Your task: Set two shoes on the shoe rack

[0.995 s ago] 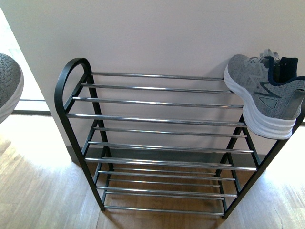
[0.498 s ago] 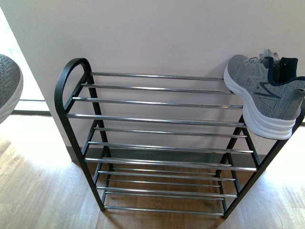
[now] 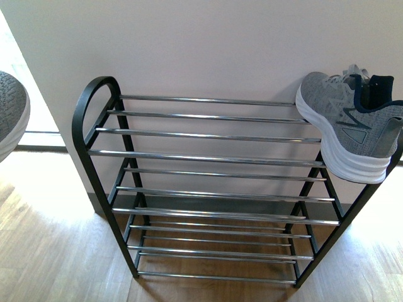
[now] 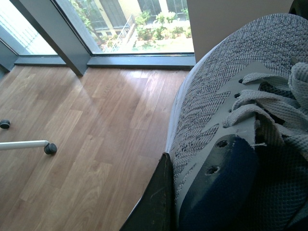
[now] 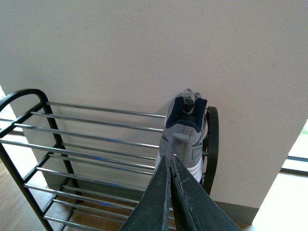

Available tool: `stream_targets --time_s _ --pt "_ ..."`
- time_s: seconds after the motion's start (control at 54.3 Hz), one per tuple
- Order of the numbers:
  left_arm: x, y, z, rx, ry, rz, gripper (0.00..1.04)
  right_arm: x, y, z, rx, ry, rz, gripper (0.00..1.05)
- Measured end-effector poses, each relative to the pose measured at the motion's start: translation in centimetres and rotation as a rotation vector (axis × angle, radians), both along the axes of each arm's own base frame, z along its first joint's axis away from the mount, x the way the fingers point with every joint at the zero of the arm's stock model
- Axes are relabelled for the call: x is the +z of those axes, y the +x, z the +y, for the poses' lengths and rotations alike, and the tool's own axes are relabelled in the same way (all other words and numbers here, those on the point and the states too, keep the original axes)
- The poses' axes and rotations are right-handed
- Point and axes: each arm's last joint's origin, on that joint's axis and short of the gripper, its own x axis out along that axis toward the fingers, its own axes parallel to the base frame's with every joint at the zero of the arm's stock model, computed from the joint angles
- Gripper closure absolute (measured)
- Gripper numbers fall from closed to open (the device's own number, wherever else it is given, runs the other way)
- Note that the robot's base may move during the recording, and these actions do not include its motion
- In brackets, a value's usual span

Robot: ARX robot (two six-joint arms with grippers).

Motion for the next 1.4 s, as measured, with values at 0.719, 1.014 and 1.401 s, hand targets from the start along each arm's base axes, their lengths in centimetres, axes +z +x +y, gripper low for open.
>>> stream_targets --time_s 0.719,1.014,1.401 --pt "0.0 0.0 0.0 -0.001 0.0 0.0 1.03 -0.3 -1.8 0.0 0.0 0.0 0.005 1.03" --pt "0.0 0.0 0.0 0.0 0.0 0.0 1.03 -0.3 -1.8 0.0 0.0 0.0 0.005 0.9" --pt "3.3 2.4 -3.2 -0.202 -0.609 -0.066 1.03 -0.3 -1.8 0.0 0.0 0.0 0.004 0.18"
